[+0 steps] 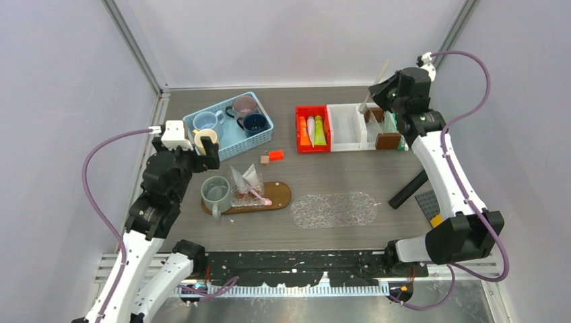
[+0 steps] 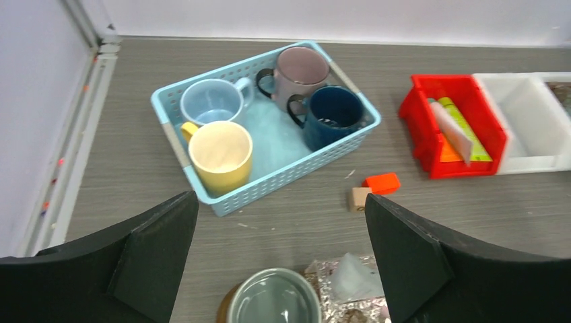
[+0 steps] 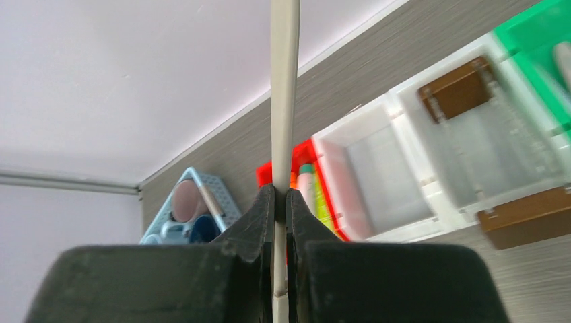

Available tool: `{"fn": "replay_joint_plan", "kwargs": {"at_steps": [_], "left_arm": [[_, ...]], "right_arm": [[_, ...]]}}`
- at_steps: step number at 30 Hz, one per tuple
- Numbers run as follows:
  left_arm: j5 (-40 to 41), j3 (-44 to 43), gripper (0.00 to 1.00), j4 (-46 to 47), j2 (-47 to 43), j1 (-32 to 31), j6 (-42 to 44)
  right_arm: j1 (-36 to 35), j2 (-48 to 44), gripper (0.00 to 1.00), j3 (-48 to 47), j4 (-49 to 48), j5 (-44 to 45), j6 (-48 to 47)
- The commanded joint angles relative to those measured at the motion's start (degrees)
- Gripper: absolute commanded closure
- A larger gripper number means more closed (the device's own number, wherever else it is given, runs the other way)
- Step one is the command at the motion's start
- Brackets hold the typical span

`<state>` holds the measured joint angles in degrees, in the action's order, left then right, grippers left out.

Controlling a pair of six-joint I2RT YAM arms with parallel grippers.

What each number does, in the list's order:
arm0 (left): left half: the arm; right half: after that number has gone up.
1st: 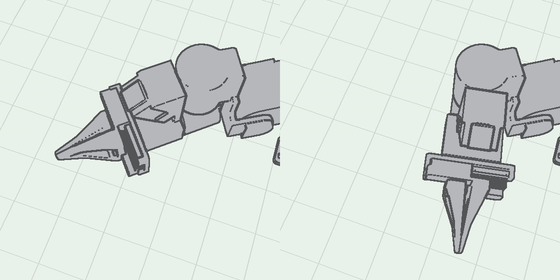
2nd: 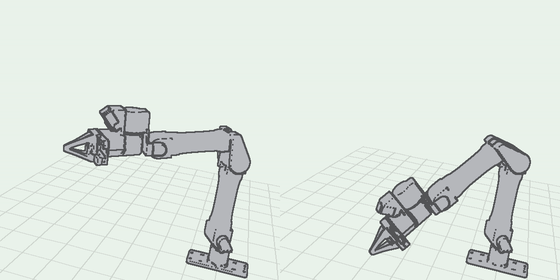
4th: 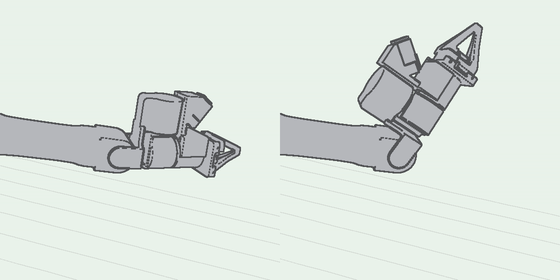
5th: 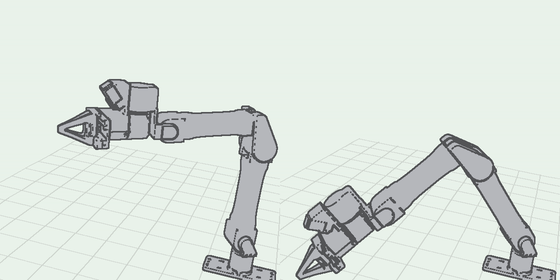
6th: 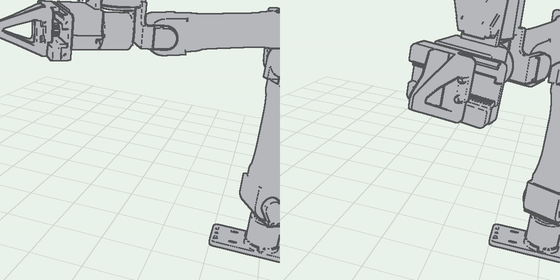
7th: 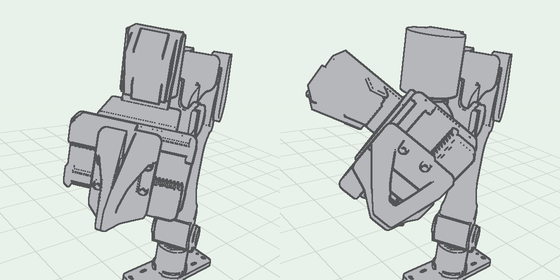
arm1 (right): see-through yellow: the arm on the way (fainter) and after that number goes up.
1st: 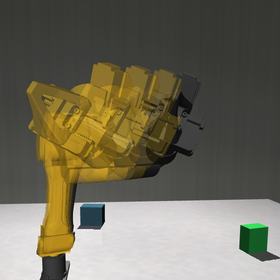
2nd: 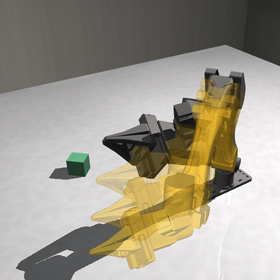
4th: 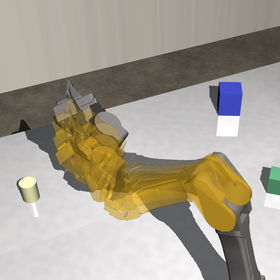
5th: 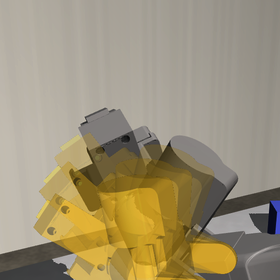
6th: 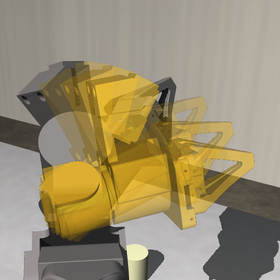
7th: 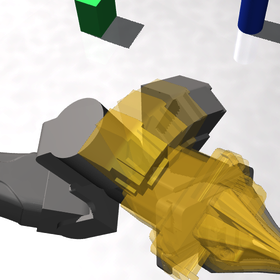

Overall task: Prepare toiletry sets of a toothbrush and toothpaste on the tray
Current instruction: Pick up the toothbrush from the storage box.

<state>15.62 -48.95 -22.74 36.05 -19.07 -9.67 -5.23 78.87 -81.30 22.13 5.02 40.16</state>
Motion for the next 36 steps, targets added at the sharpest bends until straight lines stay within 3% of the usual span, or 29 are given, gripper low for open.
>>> {"fn": "replay_joint_plan", "kwargs": {"at_steps": [1,7,17,25,36], "left_arm": [[-7.82,-4.84,0.02,-0.37,2.79,-0.26,-4.61],[-12.15,-9.37,0.02,-0.29,7.38,-3.1,-7.54],[-4.87,-16.4,0.03,5.14,16.78,-20.54,-4.02],[-1.17,-22.42,0.04,9.7,26.39,-30.18,-2.49],[0.86,-31.36,0.17,12.05,40.47,-35.69,0.54]], "right_arm": [[-3.61,-2.88,0.99,4.35,-7.69,1.54,8.46],[-9.32,-6.4,0.99,9.78,-11.87,2.41,15.18],[-14.76,-9.5,0.99,14.15,-15.27,2.05,23.12],[-18.3,-10.61,0.99,15.64,-15.17,1.75,23.47],[-20.51,-12.85,0.99,17.56,-14.64,1.96,23.84]]}}
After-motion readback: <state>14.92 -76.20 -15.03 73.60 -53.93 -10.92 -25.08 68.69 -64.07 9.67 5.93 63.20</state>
